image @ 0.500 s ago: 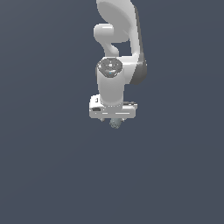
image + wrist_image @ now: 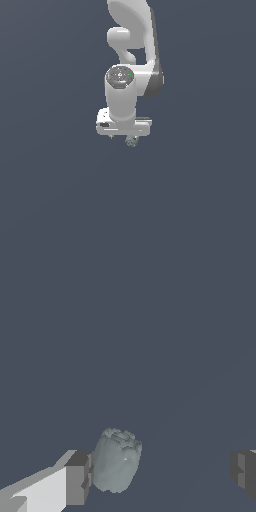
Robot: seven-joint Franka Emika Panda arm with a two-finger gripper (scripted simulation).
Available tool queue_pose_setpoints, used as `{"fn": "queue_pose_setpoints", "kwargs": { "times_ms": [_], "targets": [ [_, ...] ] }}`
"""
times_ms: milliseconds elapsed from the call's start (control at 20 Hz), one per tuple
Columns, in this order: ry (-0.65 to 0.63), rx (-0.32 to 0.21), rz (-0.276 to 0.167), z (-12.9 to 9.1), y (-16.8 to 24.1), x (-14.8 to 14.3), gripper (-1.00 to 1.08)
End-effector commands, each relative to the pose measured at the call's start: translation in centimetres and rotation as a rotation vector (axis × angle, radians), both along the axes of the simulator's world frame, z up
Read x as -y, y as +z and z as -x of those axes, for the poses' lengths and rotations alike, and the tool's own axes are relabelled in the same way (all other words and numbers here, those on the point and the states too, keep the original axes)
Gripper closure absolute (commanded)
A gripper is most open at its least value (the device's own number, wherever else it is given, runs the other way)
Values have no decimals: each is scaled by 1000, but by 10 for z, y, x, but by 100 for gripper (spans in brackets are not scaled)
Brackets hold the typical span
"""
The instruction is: Pick up the object and move it to a goal position.
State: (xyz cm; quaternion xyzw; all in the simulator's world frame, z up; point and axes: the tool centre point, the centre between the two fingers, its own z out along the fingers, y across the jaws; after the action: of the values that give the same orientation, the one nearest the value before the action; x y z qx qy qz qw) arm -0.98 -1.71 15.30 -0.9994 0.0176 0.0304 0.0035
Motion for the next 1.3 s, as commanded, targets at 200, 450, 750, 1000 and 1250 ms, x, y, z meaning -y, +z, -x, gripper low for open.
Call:
{"fn": "queue_pose_setpoints", "kwargs": {
  "times_ms": [200, 450, 750, 1000, 1250],
  "targets": [
    [-7, -1, 3, 1, -1, 2, -92],
    [-40, 5, 6, 6, -7, -3, -92],
    [-118, 17, 10, 19, -20, -13, -92],
    [-214, 33, 15, 36, -36, -25, -92],
    [-296, 46, 17, 51, -48, -33, -92]
  ]
}}
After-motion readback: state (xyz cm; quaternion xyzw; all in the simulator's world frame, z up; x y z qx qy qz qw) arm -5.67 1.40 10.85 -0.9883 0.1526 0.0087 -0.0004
